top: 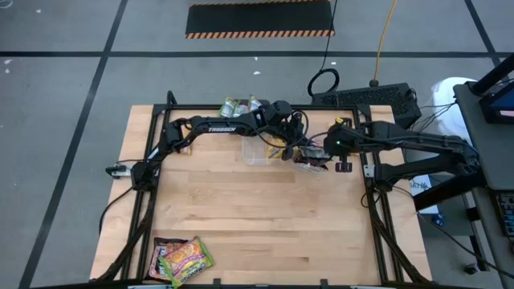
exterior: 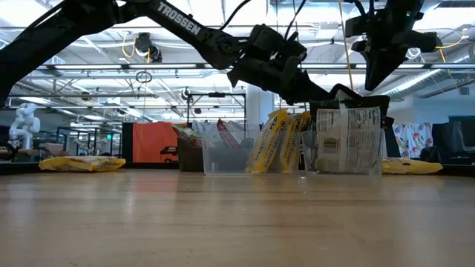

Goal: Sort Maruchan noodles
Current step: Put the black noodle pack into the right transparent bin

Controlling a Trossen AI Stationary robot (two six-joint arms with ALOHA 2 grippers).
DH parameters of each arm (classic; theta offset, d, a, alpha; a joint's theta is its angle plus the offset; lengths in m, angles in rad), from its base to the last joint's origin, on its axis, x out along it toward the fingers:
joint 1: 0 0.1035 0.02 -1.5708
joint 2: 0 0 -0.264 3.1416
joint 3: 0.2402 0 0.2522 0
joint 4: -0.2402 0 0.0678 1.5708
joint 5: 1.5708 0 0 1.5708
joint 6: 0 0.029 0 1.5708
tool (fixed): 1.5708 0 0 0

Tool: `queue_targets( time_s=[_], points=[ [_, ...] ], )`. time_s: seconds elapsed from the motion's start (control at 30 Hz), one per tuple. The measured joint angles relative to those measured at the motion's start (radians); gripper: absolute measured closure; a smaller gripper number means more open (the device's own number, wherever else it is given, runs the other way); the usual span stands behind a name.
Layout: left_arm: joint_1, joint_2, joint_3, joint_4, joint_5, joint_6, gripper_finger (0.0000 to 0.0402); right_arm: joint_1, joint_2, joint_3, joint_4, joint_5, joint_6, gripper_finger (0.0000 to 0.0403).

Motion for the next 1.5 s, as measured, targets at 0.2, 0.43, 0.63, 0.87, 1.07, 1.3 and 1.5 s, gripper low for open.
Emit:
queue_targets(
  time_s=[0.2,0.43,0.63,0.87,1.07,1.3,1.5],
  points=[
    [0.0,0.0,0.0,0.0,0.001,0.0,0.0401,0.0,0.0,-0.064,0.009,0.001,-0.029,0.0338],
    [0.0,0.0,0.0,-0.001,0.001,-0.001,0.0401,0.0,0.0,-0.12,0.083,0.054,-0.096,0.0302],
    [0.0,0.0,0.0,-0.001,0.001,-0.002,0.0401,0.0,0.0,-0.171,0.111,0.111,-0.147,0.0299],
    [0.0,0.0,0.0,-0.001,0.002,-0.003,0.0401,0.0,0.0,-0.201,0.131,0.162,-0.156,0.03],
    [0.0,0.0,0.0,-0.002,0.01,-0.008,0.0401,0.0,0.0,-0.201,0.152,0.268,-0.176,0.03],
    [0.0,0.0,0.0,-0.003,0.018,-0.01,0.0401,-0.002,0.0,-0.201,0.153,0.126,-0.142,0.0301],
    [0.0,0.0,0.0,-0.003,0.027,-0.014,0.0401,-0.002,0.0,-0.201,0.152,0.102,-0.14,0.0338]
  ],
)
